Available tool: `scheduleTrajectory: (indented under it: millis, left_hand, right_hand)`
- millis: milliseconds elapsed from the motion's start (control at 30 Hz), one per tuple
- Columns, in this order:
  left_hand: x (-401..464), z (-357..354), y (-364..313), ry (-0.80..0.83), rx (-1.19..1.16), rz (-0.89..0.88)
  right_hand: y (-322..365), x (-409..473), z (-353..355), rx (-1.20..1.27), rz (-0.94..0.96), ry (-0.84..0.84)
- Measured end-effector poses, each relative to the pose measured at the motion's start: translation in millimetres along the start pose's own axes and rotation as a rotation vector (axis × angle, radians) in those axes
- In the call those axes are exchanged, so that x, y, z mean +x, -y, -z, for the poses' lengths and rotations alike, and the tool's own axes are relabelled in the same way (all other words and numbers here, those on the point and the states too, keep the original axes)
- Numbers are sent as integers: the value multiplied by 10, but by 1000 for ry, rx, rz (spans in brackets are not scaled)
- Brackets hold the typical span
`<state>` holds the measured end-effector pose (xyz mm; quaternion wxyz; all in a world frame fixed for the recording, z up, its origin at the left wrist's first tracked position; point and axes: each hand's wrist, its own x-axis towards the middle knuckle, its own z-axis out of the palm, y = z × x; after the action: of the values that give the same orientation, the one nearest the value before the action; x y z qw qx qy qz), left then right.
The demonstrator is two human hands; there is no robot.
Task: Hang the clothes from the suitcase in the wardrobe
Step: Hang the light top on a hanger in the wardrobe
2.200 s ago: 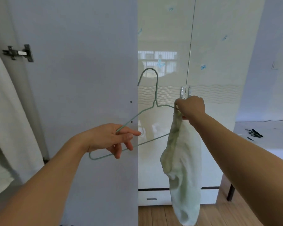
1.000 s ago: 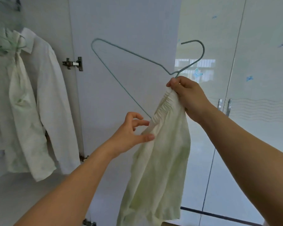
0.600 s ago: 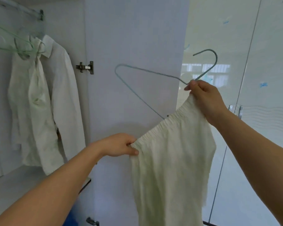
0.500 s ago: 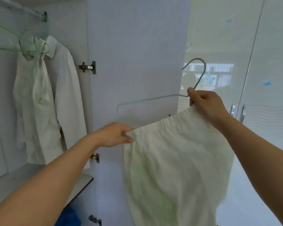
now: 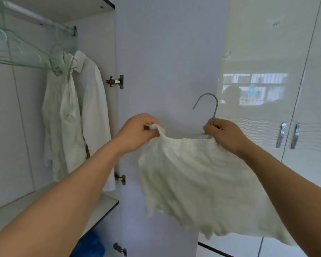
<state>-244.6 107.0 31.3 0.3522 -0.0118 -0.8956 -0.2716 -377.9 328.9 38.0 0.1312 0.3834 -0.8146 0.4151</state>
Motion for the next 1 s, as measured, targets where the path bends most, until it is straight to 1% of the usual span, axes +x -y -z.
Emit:
scheduleTrajectory:
  millis: [33, 67, 100, 133, 167, 200, 267, 333, 467, 500, 533, 600, 633, 667, 733, 800, 833, 867, 900, 967, 1000]
  left_hand:
    - [8, -75, -72, 15, -50, -30]
    - [25, -153, -113, 46, -19, -38]
    - [41, -221, -137, 66, 84, -18]
    - [53, -255, -147, 59, 202, 37]
    - [64, -252, -125, -4, 288, 96]
    - [66, -217, -103, -66, 321, 143]
    - [44, -115, -39, -133, 320, 170]
    - [9, -7, 27, -126, 296, 188]
    - [-36, 184, 143, -186, 225, 257]
    - [-53, 233, 176, -202, 193, 268]
    - [-72, 273, 211, -206, 158, 274]
    - [-121, 366, 283, -209, 86, 288]
    - [-151, 434, 313, -218, 59, 298]
    - [-166, 484, 340, -232, 42, 306]
    - [-152, 596, 432, -309, 90, 330]
    - [-105, 693, 530, -393, 304, 391]
    - [-87, 736, 580, -410, 440, 434]
    - [-79, 783, 643, -421, 540, 475]
    - [-76, 837, 712, -419, 583, 513]
    - [-61, 986, 900, -408, 584, 587]
    - [-60, 1077, 986, -403, 543, 624]
  right_hand:
    - [63, 3, -25, 105, 1, -8]
    - [113, 16, -49, 175, 5, -16]
    - [142, 25, -68, 218, 14, -21]
    - [144, 35, -85, 243, 33, -21]
    - [140, 35, -94, 259, 57, -17]
    - [109, 34, -92, 273, 78, -15]
    - [1, 32, -49, 294, 101, -9]
    - [-120, 26, 4, 269, 90, -20]
    - [-414, 34, 15, 182, -46, -191]
    - [-467, 42, 2, 149, -60, -183]
    - [-512, 50, -17, 92, -61, -123]
    - [-506, 47, -53, -48, -63, 86]
    - [-462, 53, -80, -104, -62, 164]
    - [-428, 52, -94, -126, -58, 194]
    - [-322, 78, -146, -13, -28, 165]
    - [-174, 121, -248, 100, 25, 94]
    - [-95, 154, -314, 73, 55, 93]
    - [-22, 189, -393, 7, 78, 136]
    - [47, 223, -472, -54, 96, 191]
    - [154, 334, -601, -44, 95, 271]
    - [207, 398, -641, -30, 105, 277]
